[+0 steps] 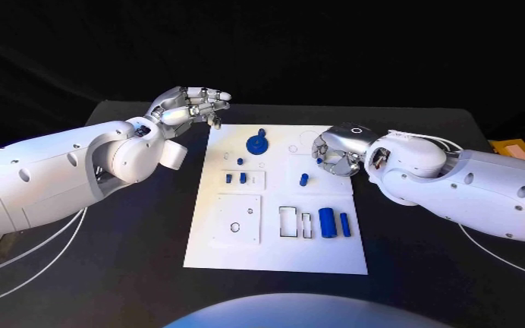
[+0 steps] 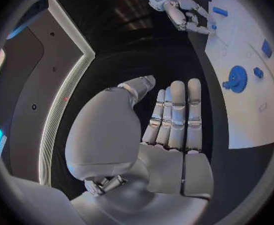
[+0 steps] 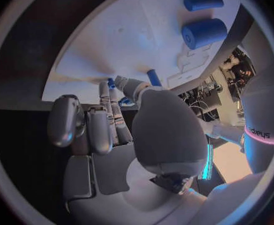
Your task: Assemble the parts on the task board
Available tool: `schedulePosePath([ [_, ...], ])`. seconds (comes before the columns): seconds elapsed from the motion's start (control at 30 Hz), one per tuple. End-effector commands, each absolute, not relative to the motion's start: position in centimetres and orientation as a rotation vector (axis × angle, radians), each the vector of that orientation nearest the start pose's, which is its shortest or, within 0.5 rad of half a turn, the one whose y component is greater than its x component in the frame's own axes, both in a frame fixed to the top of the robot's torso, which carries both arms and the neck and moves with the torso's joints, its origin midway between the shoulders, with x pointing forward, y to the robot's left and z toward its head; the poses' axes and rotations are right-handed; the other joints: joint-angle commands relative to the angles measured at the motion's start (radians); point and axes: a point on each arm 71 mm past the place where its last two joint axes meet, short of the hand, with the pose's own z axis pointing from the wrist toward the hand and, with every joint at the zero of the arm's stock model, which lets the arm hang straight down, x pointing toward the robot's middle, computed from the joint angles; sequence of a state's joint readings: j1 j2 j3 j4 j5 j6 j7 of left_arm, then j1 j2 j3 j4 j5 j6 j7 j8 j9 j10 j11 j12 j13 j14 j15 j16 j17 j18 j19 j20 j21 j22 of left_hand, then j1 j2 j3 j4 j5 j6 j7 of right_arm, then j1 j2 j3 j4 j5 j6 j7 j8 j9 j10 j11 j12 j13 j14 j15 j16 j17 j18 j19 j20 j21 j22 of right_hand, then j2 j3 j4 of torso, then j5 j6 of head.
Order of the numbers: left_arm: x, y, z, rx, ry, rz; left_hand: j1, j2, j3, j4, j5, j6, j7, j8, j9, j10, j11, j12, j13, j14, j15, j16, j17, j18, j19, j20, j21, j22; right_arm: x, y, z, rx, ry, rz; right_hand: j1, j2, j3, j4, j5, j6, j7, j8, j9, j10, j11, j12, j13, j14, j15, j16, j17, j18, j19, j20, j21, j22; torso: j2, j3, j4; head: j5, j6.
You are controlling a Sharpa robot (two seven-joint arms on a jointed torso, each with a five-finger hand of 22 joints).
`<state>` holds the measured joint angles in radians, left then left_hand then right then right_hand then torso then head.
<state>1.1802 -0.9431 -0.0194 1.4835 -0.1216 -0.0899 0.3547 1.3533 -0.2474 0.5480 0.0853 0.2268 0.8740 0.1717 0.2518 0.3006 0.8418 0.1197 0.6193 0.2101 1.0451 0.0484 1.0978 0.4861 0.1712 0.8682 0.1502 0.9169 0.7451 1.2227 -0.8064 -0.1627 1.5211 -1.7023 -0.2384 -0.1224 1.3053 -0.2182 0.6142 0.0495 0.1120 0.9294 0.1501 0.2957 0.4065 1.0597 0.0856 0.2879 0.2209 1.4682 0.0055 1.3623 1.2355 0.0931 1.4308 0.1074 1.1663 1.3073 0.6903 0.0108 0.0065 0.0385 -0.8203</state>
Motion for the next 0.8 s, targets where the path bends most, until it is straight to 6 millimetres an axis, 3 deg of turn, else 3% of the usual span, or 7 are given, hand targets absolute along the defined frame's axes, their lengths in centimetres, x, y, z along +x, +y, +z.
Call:
schedulePosePath([
  [0.03, 48.8, 25.8, -18.0, -1.007, 1.519, -1.591, 0.003, 0.007, 0.003, -0.001, 0.002, -0.001, 0.007, -0.004, -0.001, -0.007, 0.001, -0.004, -0.001, -0.004, 0.002, -0.004, -0.002, 0.013, 0.0, 0.001, -0.005, -0.001, 46.7, -17.8, -22.5, -0.518, 1.744, 0.496, 0.002, 0.01, 0.006, -0.005, -0.006, 0.014, -0.002, 0.005, 0.002, 0.016, -0.003, 0.009, -0.001, 0.036, -0.002, 0.006, 0.002, -0.02, 0.008, -0.001, 0.009, 0.163, 0.0, -0.0001, -0.0001, 0.002, -0.004],
  [0.37, 48.8, 25.7, -18.1, -1.011, 1.528, -1.588, 0.004, 0.007, 0.004, -0.002, 0.002, -0.001, 0.007, -0.004, -0.001, -0.008, 0.002, -0.004, -0.002, -0.003, 0.002, -0.004, -0.003, 0.013, 0.001, 0.001, -0.006, -0.002, 46.5, -17.0, -23.3, -0.529, 1.762, 0.498, 0.022, 0.038, 0.02, -0.027, -0.007, 0.044, -0.01, 0.013, 0.008, 0.041, -0.013, 0.018, 0.0, 0.037, -0.011, 0.011, 0.006, -0.024, 0.015, -0.009, 0.029, 0.171, 0.0, 0.0004, 0.0005, 0.002, -0.008],
  [0.47, 48.8, 25.6, -18.1, -1.013, 1.531, -1.586, 0.004, 0.007, 0.004, -0.002, 0.002, -0.002, 0.007, -0.004, -0.001, -0.008, 0.002, -0.005, -0.003, -0.003, 0.002, -0.004, -0.003, 0.013, 0.001, 0.001, -0.006, -0.002, 46.5, -16.9, -23.6, -0.541, 1.765, 0.474, 0.031, 0.05, 0.028, -0.039, -0.026, 0.052, -0.011, 0.014, 0.01, 0.047, -0.015, 0.019, 0.0, 0.038, -0.013, 0.013, 0.007, -0.026, 0.019, -0.012, 0.041, 0.175, -0.001, 0.0001, -0.0002, 0.001, -0.01],
  [0.8, 48.8, 25.7, -18.2, -1.021, 1.545, -1.576, 0.005, 0.006, 0.003, -0.004, 0.001, -0.007, 0.011, -0.008, -0.003, -0.014, 0.004, -0.007, -0.006, -0.002, 0.004, -0.006, -0.005, 0.012, 0.004, 0.001, -0.008, -0.003, 46.4, -16.9, -24.1, -0.584, 1.759, 0.397, 0.038, 0.047, 0.04, -0.061, -0.011, 0.051, -0.005, 0.006, 0.009, 0.048, -0.012, 0.013, -0.003, 0.038, -0.011, 0.014, 0.006, -0.029, 0.025, -0.013, 0.059, 0.179, -0.002, 0.0, -0.0001, 0.0, -0.015],
])
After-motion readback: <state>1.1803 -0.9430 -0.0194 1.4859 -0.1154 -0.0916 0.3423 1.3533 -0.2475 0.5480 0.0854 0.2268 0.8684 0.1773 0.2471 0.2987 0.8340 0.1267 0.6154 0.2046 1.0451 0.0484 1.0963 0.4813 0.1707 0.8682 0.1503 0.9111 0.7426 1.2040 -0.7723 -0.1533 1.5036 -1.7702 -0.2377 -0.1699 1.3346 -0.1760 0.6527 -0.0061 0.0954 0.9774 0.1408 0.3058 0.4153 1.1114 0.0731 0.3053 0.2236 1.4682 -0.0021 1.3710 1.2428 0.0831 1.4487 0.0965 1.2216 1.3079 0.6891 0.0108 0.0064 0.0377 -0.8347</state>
